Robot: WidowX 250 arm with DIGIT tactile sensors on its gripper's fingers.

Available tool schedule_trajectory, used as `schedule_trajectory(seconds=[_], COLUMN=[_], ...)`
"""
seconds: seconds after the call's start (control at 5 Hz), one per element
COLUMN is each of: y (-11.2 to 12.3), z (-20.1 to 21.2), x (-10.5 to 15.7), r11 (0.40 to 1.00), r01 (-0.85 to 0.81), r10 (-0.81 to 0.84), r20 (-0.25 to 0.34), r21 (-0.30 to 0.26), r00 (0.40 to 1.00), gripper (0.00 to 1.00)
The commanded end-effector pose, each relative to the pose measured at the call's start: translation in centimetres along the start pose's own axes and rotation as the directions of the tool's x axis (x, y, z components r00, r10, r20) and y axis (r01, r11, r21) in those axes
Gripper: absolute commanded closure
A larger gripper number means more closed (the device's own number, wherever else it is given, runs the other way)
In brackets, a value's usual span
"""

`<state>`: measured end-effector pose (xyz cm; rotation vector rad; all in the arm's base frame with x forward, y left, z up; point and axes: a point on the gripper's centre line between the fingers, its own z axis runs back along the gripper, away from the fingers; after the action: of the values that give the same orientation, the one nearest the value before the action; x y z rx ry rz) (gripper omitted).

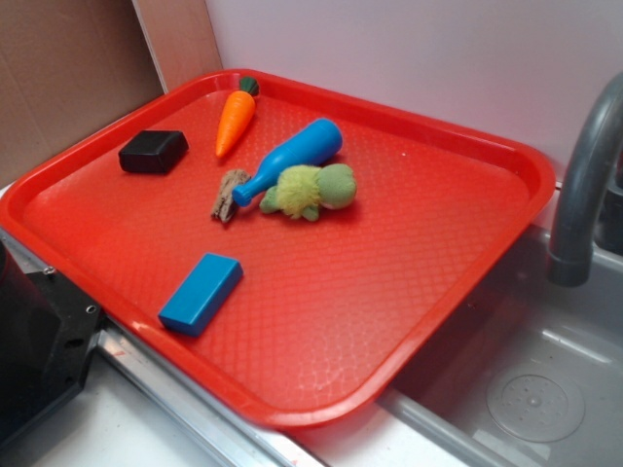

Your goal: Grab the carrot.

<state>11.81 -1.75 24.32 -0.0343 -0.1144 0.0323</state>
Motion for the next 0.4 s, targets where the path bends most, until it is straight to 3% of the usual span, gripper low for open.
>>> schedule_trajectory(seconds=[0.0,0.2], y=[0.0,2.7], z=[0.0,-5.2], x=[0.0,2.3], r11=[1.0,0.975], r01=[0.0,-0.22], r10=[0.0,0.222], r20=[0.0,-0.048], r21=[0.0,0.04], r00=[1.0,0.974], gripper=[0.0,0.0])
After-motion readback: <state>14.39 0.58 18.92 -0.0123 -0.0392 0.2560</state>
